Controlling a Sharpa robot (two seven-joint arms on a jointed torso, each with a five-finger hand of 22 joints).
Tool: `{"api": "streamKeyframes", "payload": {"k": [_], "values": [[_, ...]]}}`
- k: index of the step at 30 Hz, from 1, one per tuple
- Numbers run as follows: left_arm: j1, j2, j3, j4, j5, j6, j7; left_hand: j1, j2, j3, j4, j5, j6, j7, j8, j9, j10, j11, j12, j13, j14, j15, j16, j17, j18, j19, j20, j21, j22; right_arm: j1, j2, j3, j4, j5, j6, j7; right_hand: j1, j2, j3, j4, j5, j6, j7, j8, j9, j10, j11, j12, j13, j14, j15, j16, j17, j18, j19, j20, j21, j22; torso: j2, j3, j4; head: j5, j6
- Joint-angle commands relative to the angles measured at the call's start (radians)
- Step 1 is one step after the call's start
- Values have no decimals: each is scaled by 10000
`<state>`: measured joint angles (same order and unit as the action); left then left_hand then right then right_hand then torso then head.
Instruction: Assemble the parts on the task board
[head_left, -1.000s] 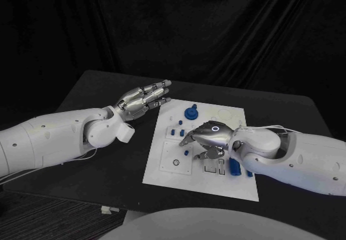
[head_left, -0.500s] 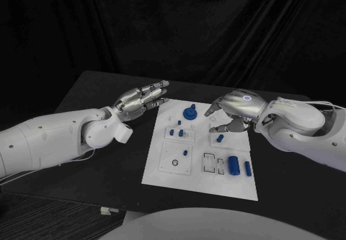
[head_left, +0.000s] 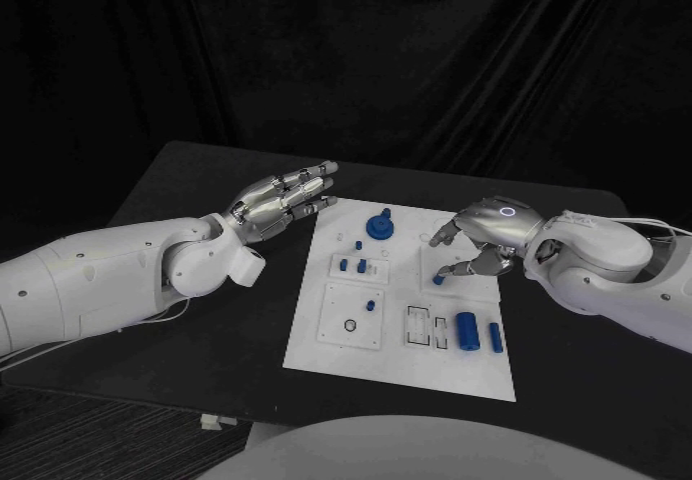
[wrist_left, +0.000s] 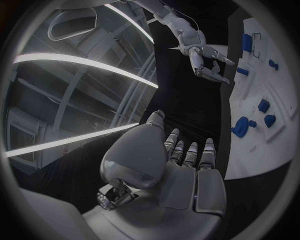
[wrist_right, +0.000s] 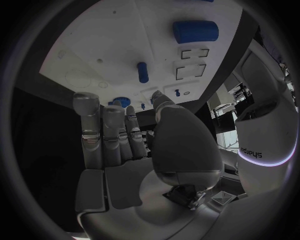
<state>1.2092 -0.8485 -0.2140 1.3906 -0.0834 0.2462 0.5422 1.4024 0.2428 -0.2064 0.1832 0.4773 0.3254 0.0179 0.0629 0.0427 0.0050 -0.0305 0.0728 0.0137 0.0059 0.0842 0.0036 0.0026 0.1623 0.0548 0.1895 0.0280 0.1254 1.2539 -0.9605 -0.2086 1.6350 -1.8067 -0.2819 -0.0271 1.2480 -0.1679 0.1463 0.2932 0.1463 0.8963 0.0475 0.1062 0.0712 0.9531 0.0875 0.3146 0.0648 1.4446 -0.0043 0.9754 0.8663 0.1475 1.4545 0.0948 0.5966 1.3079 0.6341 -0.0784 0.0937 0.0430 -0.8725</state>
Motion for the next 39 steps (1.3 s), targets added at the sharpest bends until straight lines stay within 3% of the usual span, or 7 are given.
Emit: {"api": "streamKeyframes", "payload": {"k": [1, 12, 14, 16, 18, 23, 39], "values": [[-29, 15, 8, 3, 23, 89, 131, 28, 52, 14, -57, 34, 73, -27, 62, 6, 3, 32, 1, 8, -7, 62, 7, 3, 122, 50, 13, 40, 17, -130, 60, 7, -86, 16, 252, -129, 105, 116, 72, -10, -58, 19, 158, -45, -7, 193, -35, -78, 17, 63, -7, -94, -31, -125, 49, -6, -20, 782, 9, 10, 4, -15, -2], [-68, 20, 8, 2, 23, 124, 145, 32, 62, 20, -64, 48, 80, -26, 66, 7, 2, 33, 0, 8, -6, 64, 8, 4, 123, 57, 16, 43, 22, -443, 243, 7, -265, 162, 464, 18, 476, 240, 117, -65, -100, 197, 510, -29, 7, 926, -185, -292, 35, 238, -123, 249, 348, -197, 168, -112, 512, 917, 6, 8, 4, -12, -2], [-80, 23, 8, 3, 23, 130, 145, 32, 62, 20, -64, 48, 80, -26, 66, 7, 2, 33, 0, 8, -6, 64, 8, 4, 123, 57, 16, 43, 22, -472, 265, 7, -290, 172, 504, 39, 632, 277, 153, -103, 19, 259, 579, -14, 10, 1014, -196, -371, 29, 239, -134, 258, 359, -198, 169, -127, 505, 920, 7, 5, 6, -30, -2], [-91, 23, 8, 9, 23, 136, 146, 34, 77, 28, -71, 58, 80, -22, 69, 7, 1, 39, -4, 7, -7, 69, 7, 4, 122, 58, 19, 43, 16, -493, 279, 7, -311, 178, 539, 69, 967, 336, 253, -225, 423, 401, 638, 31, 27, 1130, -206, -492, 24, 249, -144, 299, 406, -205, 175, -144, 547, 932, 11, 1, 5, -36, -2], [-100, 21, 8, 17, 23, 140, 145, 34, 77, 28, -71, 58, 80, -22, 69, 7, 1, 39, -4, 7, -7, 69, 7, 4, 122, 58, 19, 43, 16, -506, 287, 7, -324, 181, 564, 91, 1255, 381, 373, -349, 804, 589, 656, 98, 53, 1242, -208, -594, 21, 245, -153, 301, 408, -210, 175, -151, 553, 936, 13, 1, 4, -33, -2], [-116, 17, 8, 26, 23, 149, 137, 34, 88, 33, -73, 63, 107, -17, 77, 10, 1, 45, 0, 8, -8, 73, 6, 3, 122, 60, 21, 43, 16, -525, 304, 7, -354, 186, 589, 155, 1634, 385, 609, -495, 1195, 914, 730, 201, 102, 1414, -200, -796, 7, 230, -155, 289, 402, -213, 159, -155, 549, 937, 15, 1, 2, -30, -2], [-140, -10, 8, 47, 23, 173, 120, 35, 98, 38, -79, 69, 131, -7, 85, 13, 1, 55, 3, 9, -6, 77, 8, 4, 121, 63, 25, 44, 15, -563, 466, 7, -464, 188, 873, 233, 2097, 235, 1049, -651, 1251, 1375, 780, 327, 217, 1714, -187, -1161, -4, 126, -137, 101, 229, -194, 68, -152, 384, 910, 10, 2, 2, -19, -2]]}}
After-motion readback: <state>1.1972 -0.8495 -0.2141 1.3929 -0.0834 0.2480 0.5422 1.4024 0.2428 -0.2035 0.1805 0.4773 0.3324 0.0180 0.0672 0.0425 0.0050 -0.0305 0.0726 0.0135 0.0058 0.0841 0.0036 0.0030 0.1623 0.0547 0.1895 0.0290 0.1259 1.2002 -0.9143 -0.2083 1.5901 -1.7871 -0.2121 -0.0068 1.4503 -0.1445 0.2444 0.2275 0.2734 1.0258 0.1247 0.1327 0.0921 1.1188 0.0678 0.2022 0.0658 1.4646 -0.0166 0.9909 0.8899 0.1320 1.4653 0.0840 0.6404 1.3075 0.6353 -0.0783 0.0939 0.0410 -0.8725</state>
